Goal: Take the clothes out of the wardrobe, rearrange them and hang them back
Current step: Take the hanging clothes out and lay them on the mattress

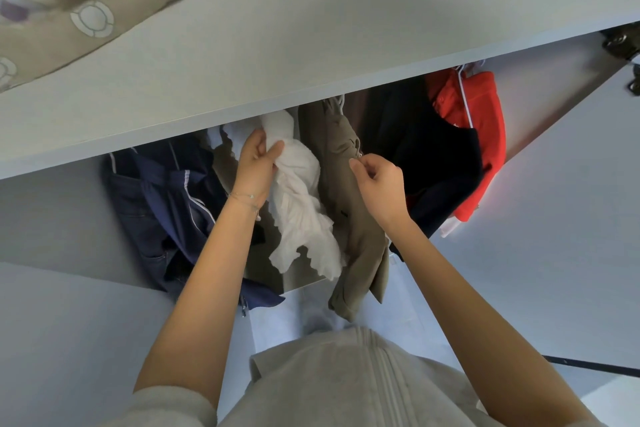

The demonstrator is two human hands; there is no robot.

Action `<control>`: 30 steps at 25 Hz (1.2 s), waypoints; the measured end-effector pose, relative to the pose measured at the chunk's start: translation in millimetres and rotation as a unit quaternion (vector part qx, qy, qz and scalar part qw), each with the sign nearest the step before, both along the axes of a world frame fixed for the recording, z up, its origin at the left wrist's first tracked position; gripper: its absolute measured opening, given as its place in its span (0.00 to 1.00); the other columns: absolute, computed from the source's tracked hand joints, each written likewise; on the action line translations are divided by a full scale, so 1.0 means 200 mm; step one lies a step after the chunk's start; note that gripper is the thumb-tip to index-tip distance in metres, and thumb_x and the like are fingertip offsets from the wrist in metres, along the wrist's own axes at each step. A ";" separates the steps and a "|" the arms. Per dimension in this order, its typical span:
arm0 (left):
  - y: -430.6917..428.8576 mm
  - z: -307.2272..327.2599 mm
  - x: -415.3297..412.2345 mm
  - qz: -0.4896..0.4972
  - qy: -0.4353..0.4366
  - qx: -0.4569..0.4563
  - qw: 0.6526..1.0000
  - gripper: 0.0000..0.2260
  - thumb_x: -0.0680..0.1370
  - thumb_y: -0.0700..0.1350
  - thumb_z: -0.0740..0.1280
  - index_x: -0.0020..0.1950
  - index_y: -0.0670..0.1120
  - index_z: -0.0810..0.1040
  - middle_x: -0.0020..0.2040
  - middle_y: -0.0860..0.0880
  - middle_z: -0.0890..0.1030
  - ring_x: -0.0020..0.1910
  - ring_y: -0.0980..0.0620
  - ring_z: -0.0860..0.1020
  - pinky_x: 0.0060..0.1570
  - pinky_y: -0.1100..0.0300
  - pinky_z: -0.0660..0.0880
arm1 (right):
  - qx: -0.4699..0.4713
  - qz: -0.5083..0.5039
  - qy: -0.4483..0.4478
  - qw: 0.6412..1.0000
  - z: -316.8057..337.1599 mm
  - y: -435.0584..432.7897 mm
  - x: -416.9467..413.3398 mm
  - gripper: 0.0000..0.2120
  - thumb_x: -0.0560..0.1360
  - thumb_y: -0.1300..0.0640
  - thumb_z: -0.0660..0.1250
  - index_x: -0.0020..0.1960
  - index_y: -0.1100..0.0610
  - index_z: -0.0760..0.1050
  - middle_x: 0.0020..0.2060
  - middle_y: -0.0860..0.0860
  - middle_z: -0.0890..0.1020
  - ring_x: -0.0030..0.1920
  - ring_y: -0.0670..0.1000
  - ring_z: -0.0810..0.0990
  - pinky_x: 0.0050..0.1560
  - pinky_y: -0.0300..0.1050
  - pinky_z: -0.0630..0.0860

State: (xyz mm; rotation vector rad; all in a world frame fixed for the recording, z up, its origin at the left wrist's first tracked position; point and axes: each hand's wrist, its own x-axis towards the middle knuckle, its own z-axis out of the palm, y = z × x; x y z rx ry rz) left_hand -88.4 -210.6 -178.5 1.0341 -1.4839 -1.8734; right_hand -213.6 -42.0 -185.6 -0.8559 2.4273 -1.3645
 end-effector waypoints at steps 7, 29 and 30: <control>0.20 -0.09 -0.09 -0.153 -0.074 -0.019 0.985 0.23 0.77 0.43 0.69 0.68 0.35 0.66 0.67 0.33 0.70 0.69 0.36 0.69 0.69 0.40 0.66 | 0.001 -0.008 0.002 1.000 -0.01 0.05 0.03 0.15 0.80 0.52 0.63 0.40 0.61 0.78 0.32 0.55 0.78 0.33 0.51 0.76 0.38 0.51 0.76; 1.24 -0.08 -0.36 -0.439 -0.093 -0.247 0.859 0.10 0.81 0.49 0.62 0.53 0.43 0.77 0.47 0.50 0.82 0.48 0.54 0.81 0.49 0.62 0.77 | 0.019 -0.204 -0.080 0.975 -0.03 1.36 0.31 0.15 0.76 0.59 0.69 0.35 0.53 0.66 0.29 0.48 0.65 0.29 0.44 0.61 0.31 0.35 0.60; 1.28 -0.10 -0.35 -0.408 -0.092 -0.297 0.858 0.09 0.80 0.50 0.64 0.53 0.45 0.75 0.47 0.50 0.80 0.47 0.54 0.80 0.48 0.63 0.76 | 0.017 -0.206 -0.083 0.975 -0.02 1.46 0.34 0.14 0.76 0.59 0.69 0.36 0.53 0.68 0.29 0.48 0.66 0.30 0.45 0.62 0.32 0.35 0.61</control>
